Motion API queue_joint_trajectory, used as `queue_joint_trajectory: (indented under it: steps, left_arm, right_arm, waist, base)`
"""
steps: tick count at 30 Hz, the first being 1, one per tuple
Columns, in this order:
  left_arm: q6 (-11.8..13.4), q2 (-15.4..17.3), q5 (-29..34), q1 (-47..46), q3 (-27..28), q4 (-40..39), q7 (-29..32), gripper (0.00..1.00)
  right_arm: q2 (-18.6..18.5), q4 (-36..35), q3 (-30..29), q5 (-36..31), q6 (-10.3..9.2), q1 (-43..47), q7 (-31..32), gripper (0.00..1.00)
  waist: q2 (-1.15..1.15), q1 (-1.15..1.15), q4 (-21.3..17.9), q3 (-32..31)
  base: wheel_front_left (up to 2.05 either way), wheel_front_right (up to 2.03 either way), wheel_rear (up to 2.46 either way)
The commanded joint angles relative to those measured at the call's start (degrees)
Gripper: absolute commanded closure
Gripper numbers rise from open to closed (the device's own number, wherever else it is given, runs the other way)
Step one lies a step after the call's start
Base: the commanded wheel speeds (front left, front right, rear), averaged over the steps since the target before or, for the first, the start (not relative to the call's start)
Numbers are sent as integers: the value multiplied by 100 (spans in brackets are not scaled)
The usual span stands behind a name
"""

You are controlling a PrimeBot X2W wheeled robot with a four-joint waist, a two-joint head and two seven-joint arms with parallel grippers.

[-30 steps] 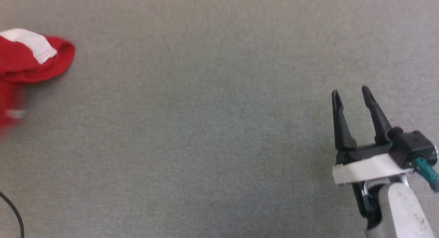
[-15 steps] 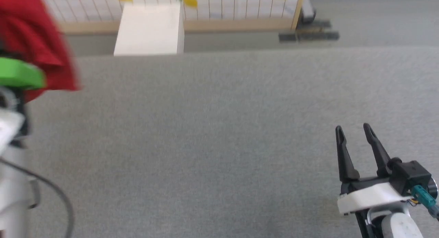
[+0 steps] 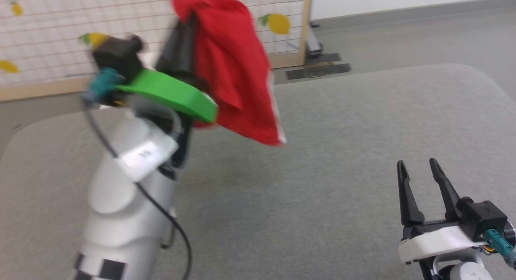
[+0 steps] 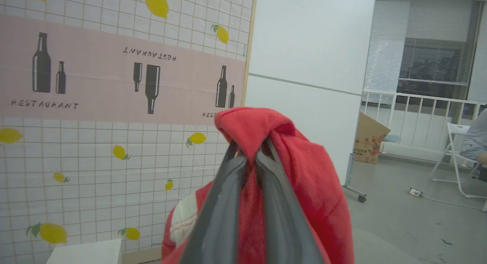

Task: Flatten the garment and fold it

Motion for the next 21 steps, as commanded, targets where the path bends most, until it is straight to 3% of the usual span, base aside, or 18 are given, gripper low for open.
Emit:
queue_joint_trajectory:
  steps: [1, 8, 15, 19, 20, 21]
  left_arm:
    - [-37, -83, -82, 128, -72, 123, 13, 100]
    - [-35, -371, -329, 628, -843, 1318, 571, 100]
    - [-65, -426, -671, 1007, -1835, 2792, 2221, 100]
    - [-60, -428, -1090, 1150, -2243, 3160, 3213, 100]
    - [-35, -428, -1177, 1166, -2299, 3189, 3370, 62]
    - [-11, -428, -1245, 1164, -2360, 3183, 3468, 0]
  right_arm:
    - [2, -31, 1, -4, -9, 55, -32, 0]
    - [2, -52, 52, -5, -9, 11, -21, 0]
    - [2, -38, 141, 18, -9, -50, -21, 0]
    - [2, -1, 178, 7, -9, -73, -21, 0]
    - [2, 11, 184, 5, -9, -76, -21, 0]
    - [2, 22, 190, 3, -9, -78, -21, 0]
  waist:
    - [0, 0, -327, -17]
    - [0, 0, -673, 162]
    - [0, 0, -789, 280]
    - [0, 0, -787, 286]
    - [0, 0, -781, 278]
    - [0, 0, -769, 269]
  base:
    - [0, 0, 0]
    - [0, 0, 0]
    - [0, 0, 0]
    - [0, 0, 0]
    - [0, 0, 0]
    - [0, 0, 0]
